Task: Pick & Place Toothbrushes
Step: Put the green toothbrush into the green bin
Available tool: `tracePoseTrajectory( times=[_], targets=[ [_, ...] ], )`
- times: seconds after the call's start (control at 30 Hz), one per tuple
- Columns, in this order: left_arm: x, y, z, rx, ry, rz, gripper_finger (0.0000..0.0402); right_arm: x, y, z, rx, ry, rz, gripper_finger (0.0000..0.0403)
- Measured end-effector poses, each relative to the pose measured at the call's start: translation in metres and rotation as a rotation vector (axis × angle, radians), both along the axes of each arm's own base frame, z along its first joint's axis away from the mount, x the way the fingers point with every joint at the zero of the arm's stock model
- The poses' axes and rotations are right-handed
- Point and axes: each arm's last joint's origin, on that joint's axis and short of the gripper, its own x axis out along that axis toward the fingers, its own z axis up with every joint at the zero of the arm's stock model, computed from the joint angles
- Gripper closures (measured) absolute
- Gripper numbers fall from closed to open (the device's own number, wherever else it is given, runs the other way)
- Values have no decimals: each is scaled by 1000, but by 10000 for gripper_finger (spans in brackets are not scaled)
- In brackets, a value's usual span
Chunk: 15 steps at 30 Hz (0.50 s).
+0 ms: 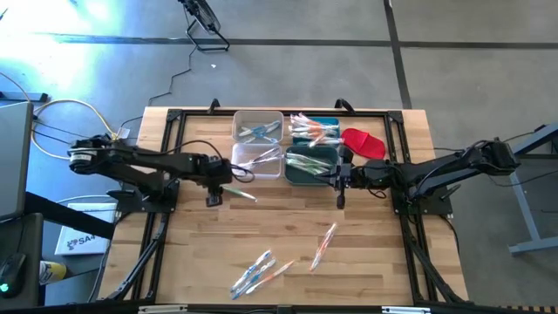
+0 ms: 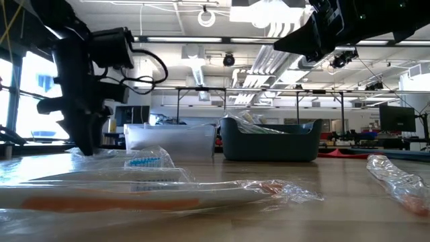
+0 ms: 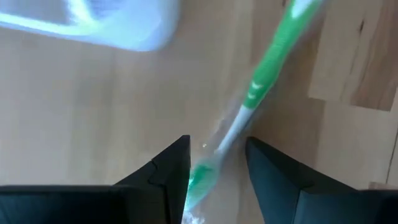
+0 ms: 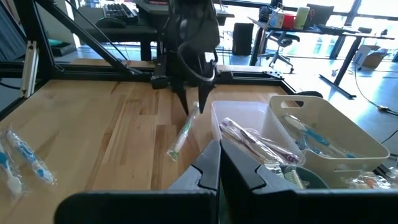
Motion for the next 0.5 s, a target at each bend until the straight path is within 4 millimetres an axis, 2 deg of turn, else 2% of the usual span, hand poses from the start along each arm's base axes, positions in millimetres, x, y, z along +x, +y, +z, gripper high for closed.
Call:
tracePoseTrajectory(
  times=[0.37, 0.5],
  targets=[
    [5, -1, -13, -74, 63, -21, 253, 0, 0, 0, 0, 1, 0, 400],
    [5, -2, -14, -95, 63, -28, 273, 0, 0, 0, 0, 1, 0, 400]
  ],
)
